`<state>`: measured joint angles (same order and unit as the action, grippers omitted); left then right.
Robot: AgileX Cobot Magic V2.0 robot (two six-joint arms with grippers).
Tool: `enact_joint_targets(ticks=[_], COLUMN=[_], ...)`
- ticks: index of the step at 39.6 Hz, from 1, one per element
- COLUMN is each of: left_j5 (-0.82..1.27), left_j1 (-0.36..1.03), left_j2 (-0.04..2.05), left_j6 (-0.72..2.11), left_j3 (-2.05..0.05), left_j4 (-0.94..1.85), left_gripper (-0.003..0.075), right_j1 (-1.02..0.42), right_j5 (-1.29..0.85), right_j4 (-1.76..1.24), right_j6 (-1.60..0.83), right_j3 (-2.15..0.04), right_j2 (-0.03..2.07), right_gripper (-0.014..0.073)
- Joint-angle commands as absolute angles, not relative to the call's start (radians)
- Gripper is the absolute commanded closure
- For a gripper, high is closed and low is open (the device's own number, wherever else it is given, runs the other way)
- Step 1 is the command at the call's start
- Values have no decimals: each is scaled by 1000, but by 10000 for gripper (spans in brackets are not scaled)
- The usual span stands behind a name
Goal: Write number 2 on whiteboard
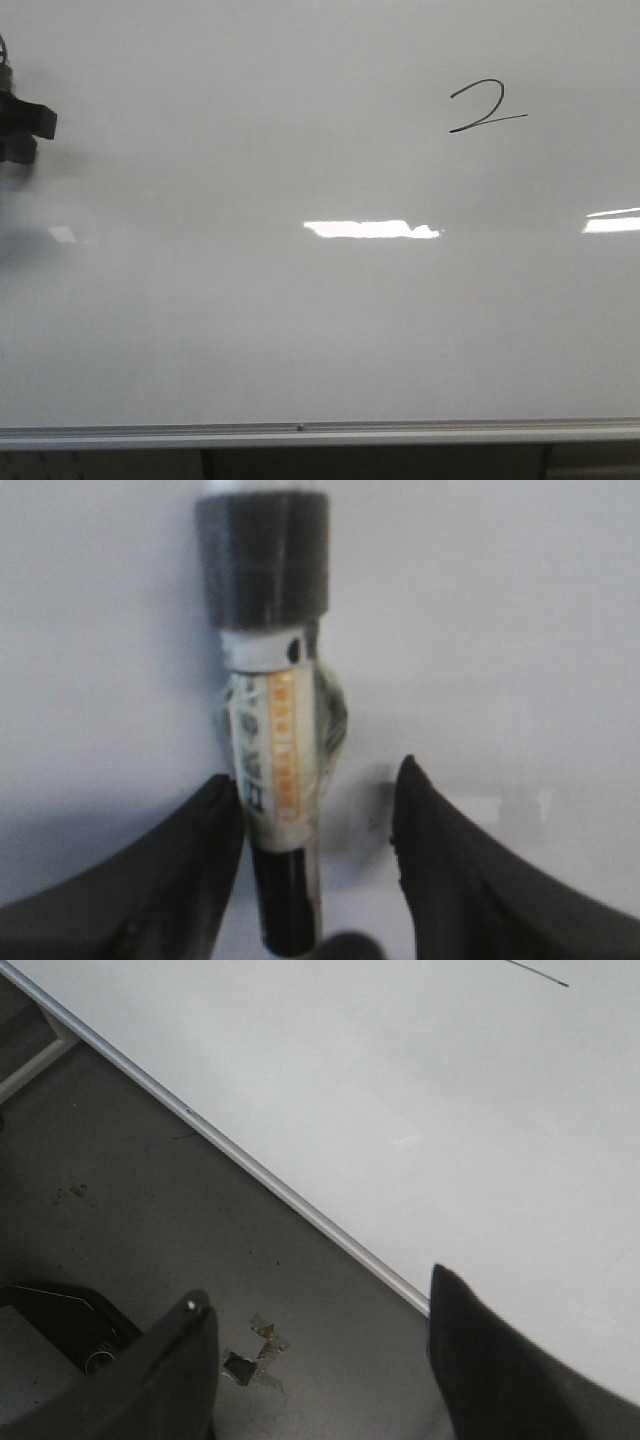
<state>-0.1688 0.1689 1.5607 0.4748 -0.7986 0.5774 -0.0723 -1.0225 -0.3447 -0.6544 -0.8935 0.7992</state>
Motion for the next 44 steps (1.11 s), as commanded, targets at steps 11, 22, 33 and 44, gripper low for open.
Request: enact_joint_targets(ticks=[11,22,33,44], left_j5=[20,335,651,779], left_j1=[152,10,-65,36], left_j2=[1430,1225,1090,934], left_j6=[468,457,143,32], left_j3=[-875,-881,-988,-1016], left_j4=[455,332,-10,-136], left_gripper=[309,309,309,309], right_j1=[-67,-67,-67,-67], right_j5=[-986,-999,-1017,-1046], right_j4=[-369,-366,-245,-28], right_j6=[-654,-631,-408,-67], right_j3=[-920,-920,-928,-958], right_j2=[787,787,787,750], right_gripper=[120,120,120,120])
